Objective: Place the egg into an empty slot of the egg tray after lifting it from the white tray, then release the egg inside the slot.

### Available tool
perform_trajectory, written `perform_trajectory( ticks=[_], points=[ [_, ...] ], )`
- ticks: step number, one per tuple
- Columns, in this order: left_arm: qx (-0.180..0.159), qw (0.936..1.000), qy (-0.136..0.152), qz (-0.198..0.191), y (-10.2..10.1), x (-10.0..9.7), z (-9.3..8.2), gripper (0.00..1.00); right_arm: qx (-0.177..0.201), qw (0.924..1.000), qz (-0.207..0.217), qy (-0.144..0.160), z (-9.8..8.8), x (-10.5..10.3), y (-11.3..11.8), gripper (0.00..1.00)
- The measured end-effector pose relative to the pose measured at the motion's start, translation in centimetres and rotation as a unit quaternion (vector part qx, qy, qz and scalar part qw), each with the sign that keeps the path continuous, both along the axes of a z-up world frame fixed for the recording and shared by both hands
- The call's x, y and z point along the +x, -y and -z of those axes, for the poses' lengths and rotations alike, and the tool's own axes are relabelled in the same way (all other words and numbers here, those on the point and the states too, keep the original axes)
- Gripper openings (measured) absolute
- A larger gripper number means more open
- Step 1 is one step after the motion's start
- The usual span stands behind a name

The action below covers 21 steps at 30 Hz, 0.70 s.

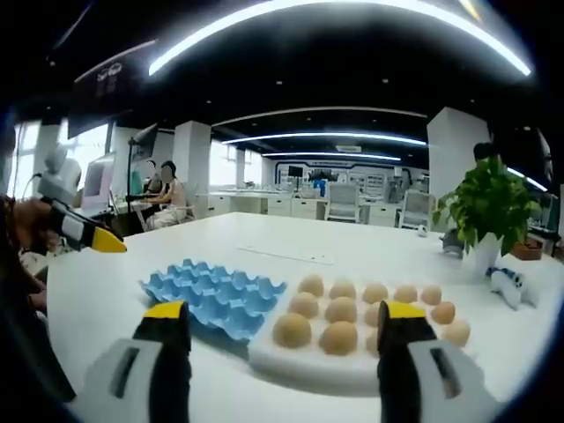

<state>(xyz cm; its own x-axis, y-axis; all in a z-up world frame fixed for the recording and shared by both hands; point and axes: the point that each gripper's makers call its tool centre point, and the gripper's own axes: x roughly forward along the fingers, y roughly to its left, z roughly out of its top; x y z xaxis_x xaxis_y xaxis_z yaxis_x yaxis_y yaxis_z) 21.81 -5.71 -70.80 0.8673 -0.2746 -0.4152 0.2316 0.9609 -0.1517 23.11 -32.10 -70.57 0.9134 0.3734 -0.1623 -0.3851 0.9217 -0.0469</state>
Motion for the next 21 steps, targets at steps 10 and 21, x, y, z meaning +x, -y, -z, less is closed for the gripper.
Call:
perform_trajectory(
  ticks=[10, 21],
  points=[
    [-0.003, 1.0, -0.001, -0.006, -0.14, 0.08, -0.07, 0.75, 0.0, 0.9999, 0.01, 0.005, -0.11, 0.04, 0.48, 0.9],
    [0.002, 1.0, 0.001, -0.005, -0.18, 0.14, -0.13, 0.75, 0.003, 0.9999, 0.013, -0.001, 0.24, -0.04, 0.49, 0.89]
  ],
)
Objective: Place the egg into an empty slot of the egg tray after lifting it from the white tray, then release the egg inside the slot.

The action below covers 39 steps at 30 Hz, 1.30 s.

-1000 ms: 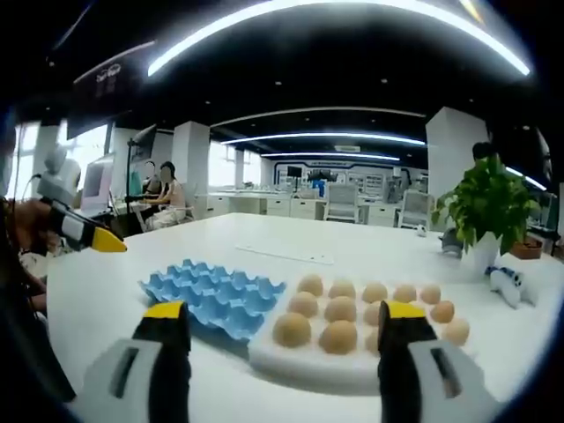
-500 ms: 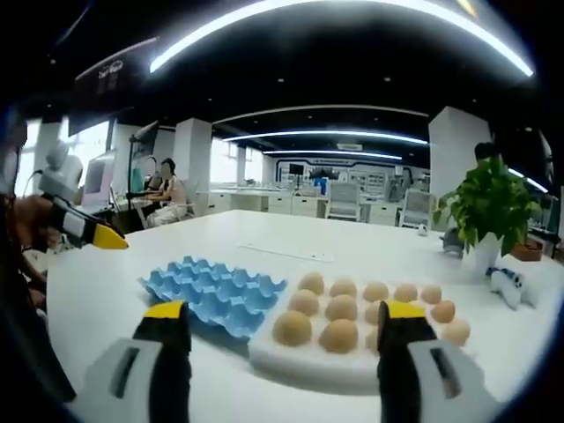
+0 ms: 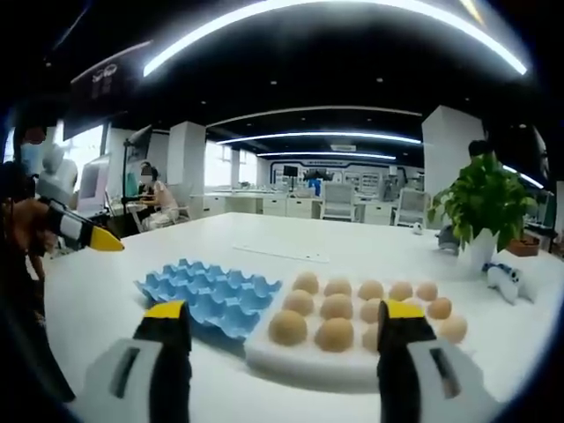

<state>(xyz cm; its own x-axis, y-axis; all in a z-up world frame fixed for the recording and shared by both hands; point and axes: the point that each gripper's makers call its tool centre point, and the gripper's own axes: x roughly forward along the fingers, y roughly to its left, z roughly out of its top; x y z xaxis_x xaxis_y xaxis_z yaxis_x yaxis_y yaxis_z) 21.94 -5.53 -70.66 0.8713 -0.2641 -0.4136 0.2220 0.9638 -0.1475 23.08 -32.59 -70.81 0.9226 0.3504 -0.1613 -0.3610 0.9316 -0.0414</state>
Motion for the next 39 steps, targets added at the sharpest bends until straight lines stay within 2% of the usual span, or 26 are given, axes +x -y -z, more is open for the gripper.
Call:
perform_trajectory(
  ticks=[3, 10, 39],
  points=[
    [0.004, 1.0, 0.001, 0.001, 0.06, -0.01, -0.04, 0.75, -0.003, 1.0, -0.001, 0.003, -0.07, -0.08, -0.03, 0.86],
    [0.009, 0.9999, 0.004, 0.002, 0.06, 0.01, -0.05, 0.75, 0.007, 0.9999, 0.001, 0.012, -0.63, 0.08, 0.07, 0.87],
    [0.005, 1.0, 0.002, 0.005, -0.06, -0.12, 0.32, 0.73, 0.005, 1.0, 0.0, -0.001, -0.11, -0.13, -0.07, 0.88]
  ],
)
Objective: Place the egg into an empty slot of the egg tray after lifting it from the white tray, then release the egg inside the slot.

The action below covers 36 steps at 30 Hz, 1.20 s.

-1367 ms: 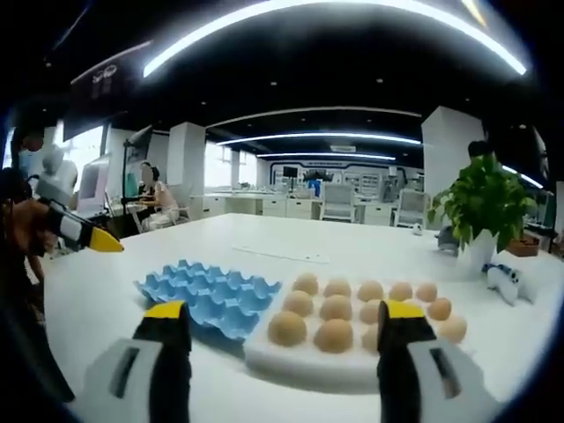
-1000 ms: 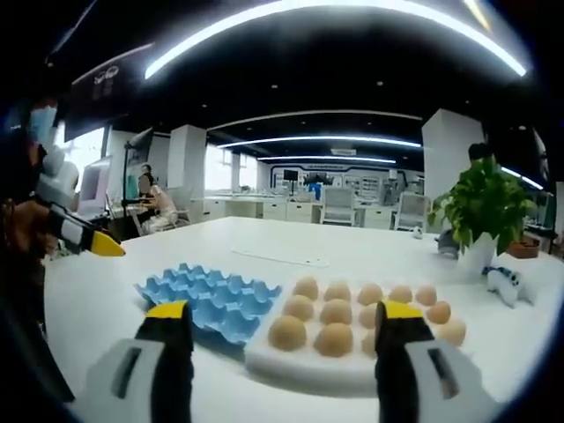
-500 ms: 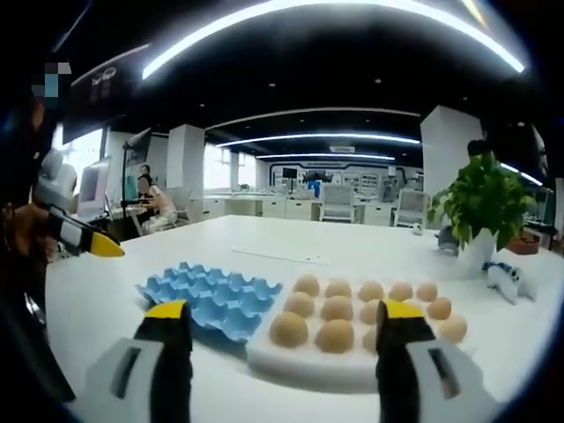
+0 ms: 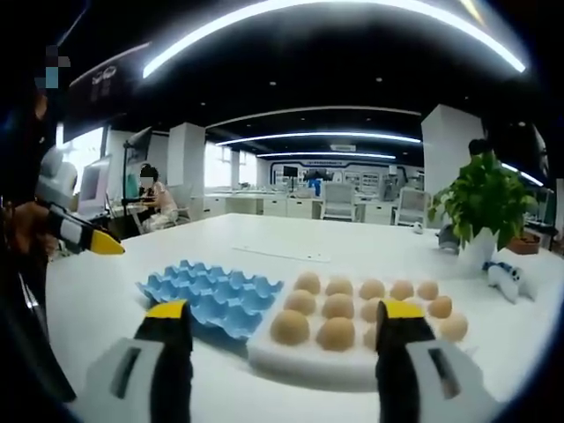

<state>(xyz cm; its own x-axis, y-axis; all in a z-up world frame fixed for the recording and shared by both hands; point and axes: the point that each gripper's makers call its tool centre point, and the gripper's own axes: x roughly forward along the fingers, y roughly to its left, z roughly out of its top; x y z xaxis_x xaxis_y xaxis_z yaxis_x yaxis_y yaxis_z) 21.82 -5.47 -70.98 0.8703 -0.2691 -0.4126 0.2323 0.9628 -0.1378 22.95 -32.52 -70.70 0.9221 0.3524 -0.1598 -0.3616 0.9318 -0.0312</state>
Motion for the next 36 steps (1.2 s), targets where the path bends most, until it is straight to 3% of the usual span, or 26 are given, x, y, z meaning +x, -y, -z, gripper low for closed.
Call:
perform_trajectory(
  ticks=[36],
  points=[
    [0.002, 1.0, 0.003, 0.008, 0.37, 0.22, -0.03, 0.73, -0.001, 1.0, -0.004, -0.005, 0.31, 0.06, -0.23, 0.87]
  ],
)
